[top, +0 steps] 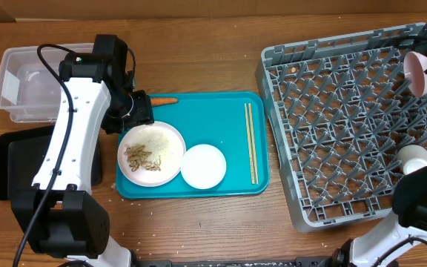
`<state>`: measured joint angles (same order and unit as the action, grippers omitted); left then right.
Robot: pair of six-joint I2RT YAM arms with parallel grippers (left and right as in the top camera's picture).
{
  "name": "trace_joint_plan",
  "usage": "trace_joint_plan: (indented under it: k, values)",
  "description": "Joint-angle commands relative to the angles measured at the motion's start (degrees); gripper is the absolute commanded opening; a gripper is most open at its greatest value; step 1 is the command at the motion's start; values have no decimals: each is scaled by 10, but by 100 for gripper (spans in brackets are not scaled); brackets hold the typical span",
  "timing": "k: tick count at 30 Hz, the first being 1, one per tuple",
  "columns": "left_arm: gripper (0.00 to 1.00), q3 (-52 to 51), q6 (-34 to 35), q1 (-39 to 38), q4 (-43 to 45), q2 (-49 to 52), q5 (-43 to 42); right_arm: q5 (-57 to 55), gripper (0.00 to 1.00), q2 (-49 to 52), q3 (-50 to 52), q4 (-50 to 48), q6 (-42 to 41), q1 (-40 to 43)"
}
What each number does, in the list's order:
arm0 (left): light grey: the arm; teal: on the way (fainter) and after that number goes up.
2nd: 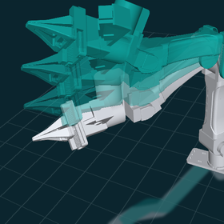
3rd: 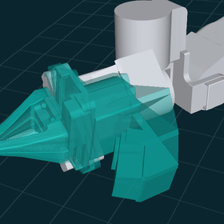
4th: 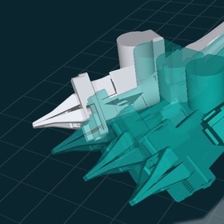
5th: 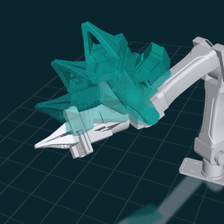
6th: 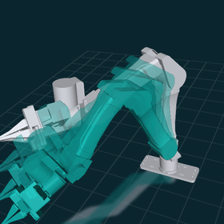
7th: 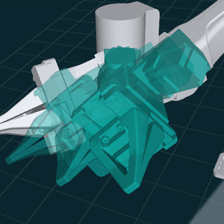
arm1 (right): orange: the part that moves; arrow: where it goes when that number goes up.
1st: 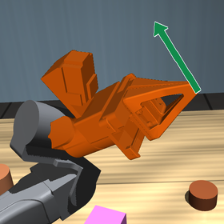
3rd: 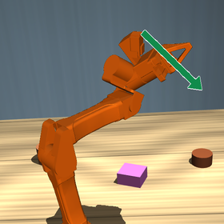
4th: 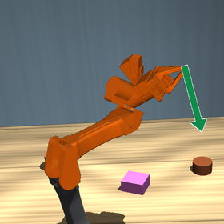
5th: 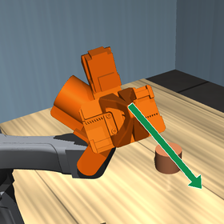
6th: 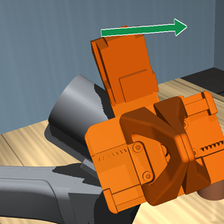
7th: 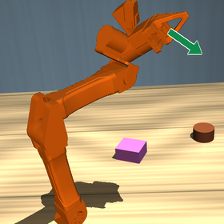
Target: Sort waste into correct bins and load items into the dishwasher
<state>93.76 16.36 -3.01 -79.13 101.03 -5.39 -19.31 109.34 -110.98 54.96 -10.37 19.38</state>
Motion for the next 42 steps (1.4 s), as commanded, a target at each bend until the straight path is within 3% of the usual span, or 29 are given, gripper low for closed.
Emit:
trace_joint_plan:
  k: [1, 24, 29, 42]
  values:
    - [64, 9, 4, -4, -1, -14, -6, -32, 79, 26, -3, -6, -17, 9]
    - [65, 9, 6, -4, 0, -14, -6, 102, 88, 79, -4, 84, -10, 10]
    - [65, 9, 6, -4, 1, -14, -7, 249, 89, 68, -4, 89, 92, 10]
    - [65, 9, 6, -4, -1, -14, -6, 318, 90, -12, -4, 89, 147, 10]
